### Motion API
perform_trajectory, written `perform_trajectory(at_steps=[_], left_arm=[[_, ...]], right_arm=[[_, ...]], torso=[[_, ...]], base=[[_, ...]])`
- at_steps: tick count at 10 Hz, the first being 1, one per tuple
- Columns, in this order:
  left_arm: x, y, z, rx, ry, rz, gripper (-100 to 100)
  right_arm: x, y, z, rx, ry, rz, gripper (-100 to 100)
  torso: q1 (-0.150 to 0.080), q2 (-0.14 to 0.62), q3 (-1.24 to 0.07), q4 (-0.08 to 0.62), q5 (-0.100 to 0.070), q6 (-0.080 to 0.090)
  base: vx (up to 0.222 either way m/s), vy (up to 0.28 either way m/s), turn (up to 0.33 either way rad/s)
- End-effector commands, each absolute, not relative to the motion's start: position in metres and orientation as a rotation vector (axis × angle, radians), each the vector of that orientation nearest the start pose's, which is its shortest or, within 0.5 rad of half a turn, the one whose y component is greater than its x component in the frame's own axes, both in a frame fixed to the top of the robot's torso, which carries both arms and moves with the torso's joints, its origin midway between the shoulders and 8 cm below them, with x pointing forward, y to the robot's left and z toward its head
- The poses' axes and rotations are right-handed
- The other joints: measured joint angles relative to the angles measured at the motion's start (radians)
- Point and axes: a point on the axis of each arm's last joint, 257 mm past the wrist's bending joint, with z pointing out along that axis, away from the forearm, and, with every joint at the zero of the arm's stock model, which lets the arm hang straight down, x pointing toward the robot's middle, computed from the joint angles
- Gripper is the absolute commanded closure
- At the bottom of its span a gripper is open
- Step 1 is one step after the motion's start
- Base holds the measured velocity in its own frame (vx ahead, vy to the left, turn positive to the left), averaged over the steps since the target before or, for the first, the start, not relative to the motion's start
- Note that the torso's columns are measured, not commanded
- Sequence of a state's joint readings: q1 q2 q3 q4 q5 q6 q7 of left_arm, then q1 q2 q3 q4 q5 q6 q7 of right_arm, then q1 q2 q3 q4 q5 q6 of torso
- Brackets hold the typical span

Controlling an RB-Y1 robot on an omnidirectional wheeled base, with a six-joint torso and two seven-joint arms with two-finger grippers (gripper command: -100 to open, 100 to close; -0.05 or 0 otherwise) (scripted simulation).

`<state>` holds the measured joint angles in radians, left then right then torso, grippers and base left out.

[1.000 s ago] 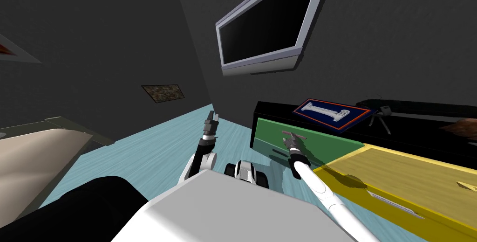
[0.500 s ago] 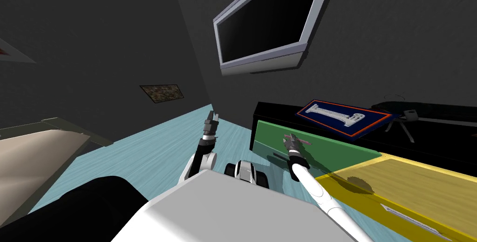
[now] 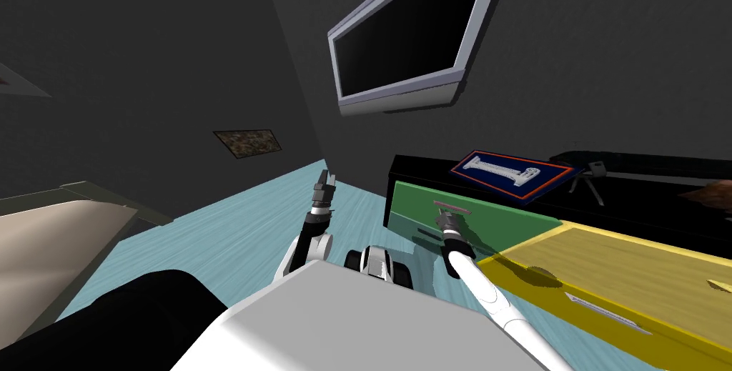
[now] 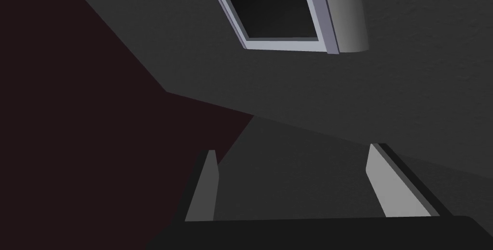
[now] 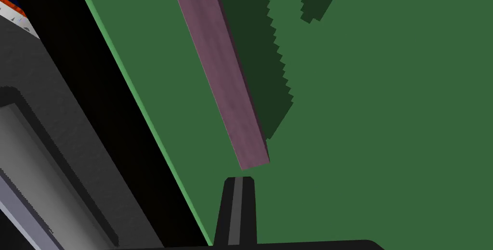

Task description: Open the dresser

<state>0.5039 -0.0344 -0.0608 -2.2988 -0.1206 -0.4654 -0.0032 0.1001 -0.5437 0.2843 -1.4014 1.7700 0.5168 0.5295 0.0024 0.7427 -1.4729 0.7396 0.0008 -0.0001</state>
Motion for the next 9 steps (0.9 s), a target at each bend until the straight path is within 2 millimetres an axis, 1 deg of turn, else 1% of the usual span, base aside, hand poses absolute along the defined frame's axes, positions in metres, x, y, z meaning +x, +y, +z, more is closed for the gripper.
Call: perform_trajectory(at_steps=[1, 2, 3, 5, 7, 8, 9], left_arm=[[0.3501, 0.2499, 0.0247, -0.628, 0.669, -1.276, 0], [0.3501, 0.2499, 0.0247, -0.628, 0.669, -1.276, 0], [0.35, 0.25, 0.0246, -0.628, 0.669, -1.276, 0], [0.3499, 0.25, 0.0246, -0.628, 0.669, -1.276, 0], [0.35, 0.25, 0.0246, -0.628, 0.669, -1.276, 0], [0.35, 0.25, 0.0247, -0.628, 0.669, -1.276, 0], [0.35, 0.2499, 0.0247, -0.628, 0.669, -1.276, 0]], right_arm=[[0.479, -0.4058, -0.2875, -0.9, 1.482, -1.209, 100], [0.4775, -0.4066, -0.29, -0.9, 1.485, -1.216, -100], [0.4771, -0.4068, -0.2906, -0.9, 1.486, -1.218, -100], [0.4754, -0.408, -0.2933, -0.899, 1.49, -1.228, -100], [0.4761, -0.4077, -0.2924, -0.899, 1.488, -1.226, -100], [0.4762, -0.4077, -0.2923, -0.899, 1.488, -1.226, 100], [0.476, -0.4053, -0.2916, -0.905, 1.485, -1.218, 100]], torso=[[-0.001, -0.003, -0.002, -0.001, 0.0, 0.0], [-0.004, -0.01, -0.006, -0.003, -0.001, 0.0], [-0.007, -0.016, -0.01, -0.005, -0.002, 0.0], [-0.004, -0.012, -0.008, -0.004, -0.001, 0.0], [-0.001, 0.001, 0.0, 0.0, -0.001, 0.0], [0.0, 0.003, 0.002, 0.001, 0.0, 0.0], [-0.001, 0.001, 0.001, 0.0, 0.0, 0.0]], base=[[-0.087, 0.032, -0.012], [0.06, -0.021, 0.041], [0.165, -0.038, 0.041], [0.167, -0.058, 0.039], [0.051, -0.022, 0.006], [0.012, -0.004, 0.001], [-0.134, 0.042, -0.05]])
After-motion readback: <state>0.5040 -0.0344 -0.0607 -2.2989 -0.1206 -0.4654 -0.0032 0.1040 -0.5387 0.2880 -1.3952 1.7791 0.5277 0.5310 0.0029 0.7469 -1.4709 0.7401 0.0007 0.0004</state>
